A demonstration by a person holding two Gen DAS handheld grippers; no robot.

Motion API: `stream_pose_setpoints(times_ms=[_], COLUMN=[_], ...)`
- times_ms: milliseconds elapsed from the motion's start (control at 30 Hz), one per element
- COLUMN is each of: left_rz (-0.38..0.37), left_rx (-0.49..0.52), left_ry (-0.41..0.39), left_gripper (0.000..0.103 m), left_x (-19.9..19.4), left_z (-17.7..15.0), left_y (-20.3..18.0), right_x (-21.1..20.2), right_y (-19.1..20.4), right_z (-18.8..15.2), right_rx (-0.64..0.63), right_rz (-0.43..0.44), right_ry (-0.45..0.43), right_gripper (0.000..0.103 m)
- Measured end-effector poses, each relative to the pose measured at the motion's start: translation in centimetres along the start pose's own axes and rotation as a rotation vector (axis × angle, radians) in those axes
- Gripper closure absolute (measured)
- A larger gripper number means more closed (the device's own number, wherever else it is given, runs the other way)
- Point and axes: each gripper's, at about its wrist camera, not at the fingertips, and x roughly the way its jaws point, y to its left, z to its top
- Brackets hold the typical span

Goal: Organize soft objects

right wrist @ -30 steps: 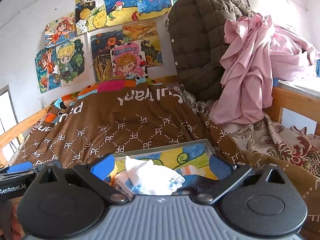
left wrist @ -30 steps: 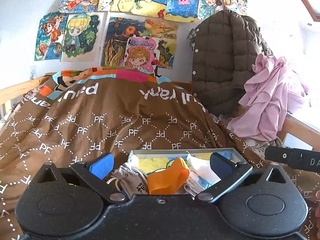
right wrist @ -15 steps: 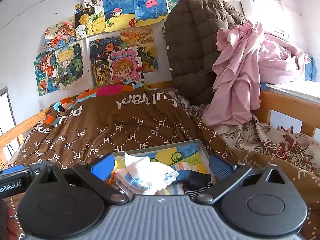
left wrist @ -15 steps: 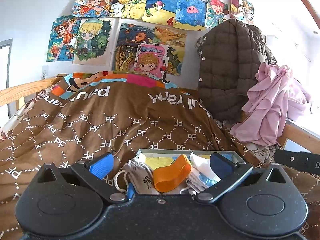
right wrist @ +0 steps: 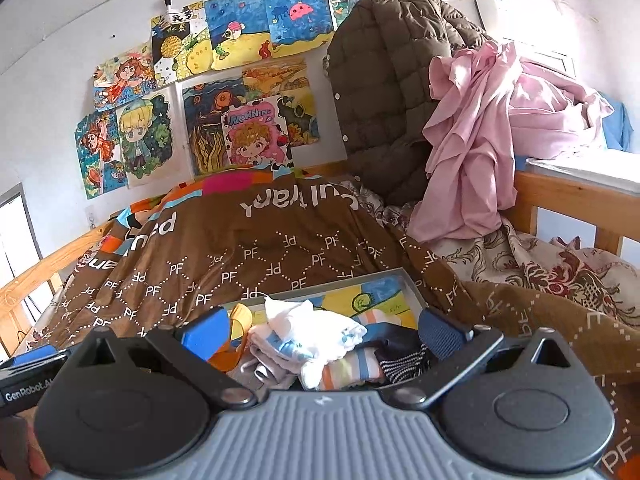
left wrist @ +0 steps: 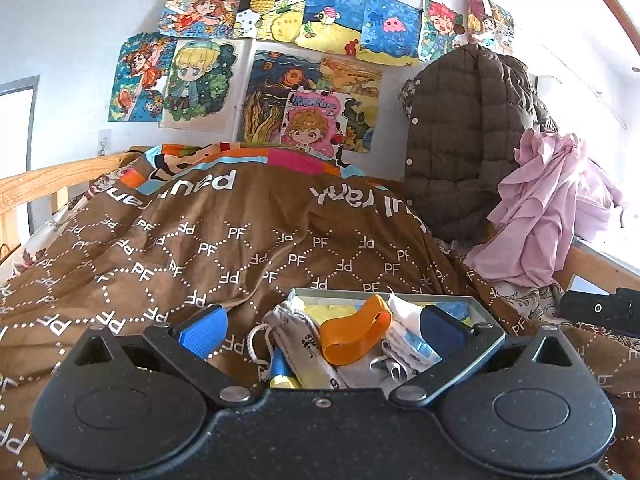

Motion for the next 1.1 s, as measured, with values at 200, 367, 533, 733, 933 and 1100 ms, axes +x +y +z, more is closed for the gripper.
stream_pose_setpoints(times_ms=[200,367,533,733,933,1100], left_rz=[0.004,-0.001,0.004,-0.002,0.006,0.015], left_rx=[0.002,-0.004,-0.012,-0.019,-0.011,0.008], left_ry=[0.0,-0.02,0.01,0.014,-0.008,-0.022], left_gripper=[0.001,0.001,0.001,0.001,0.001,0.001], left_x=[-1.3,-2.3,-2.9,-3.2,-4.1,-5.0], left_z=[-0.6,-1.1,-2.3,-2.6,-2.5,-2.5], left_y=[0.6,1.1,1.6,1.7,1.8,1.8], right_x=[-0.9,-1.8,-2.3,-3.3,-3.8,-3.7], right_y=[0.2,0.5,1.0,1.8,1.9,1.8], right_z=[-0.7,-1.5,-2.1,-2.6,-3.3,-4.0], right_rx=[0.003,-0.016,-0.036,-0.067,-0.077,-0.101], right_rz=[-0.01,-0.012,-0.019,-0.017,-0.012,-0.028], right_ry=[-0.001,-0.006,-0.008,-0.029,-0.035,-0.035], right_gripper=[0.0,0.0,0.0,0.0,0.0,0.0])
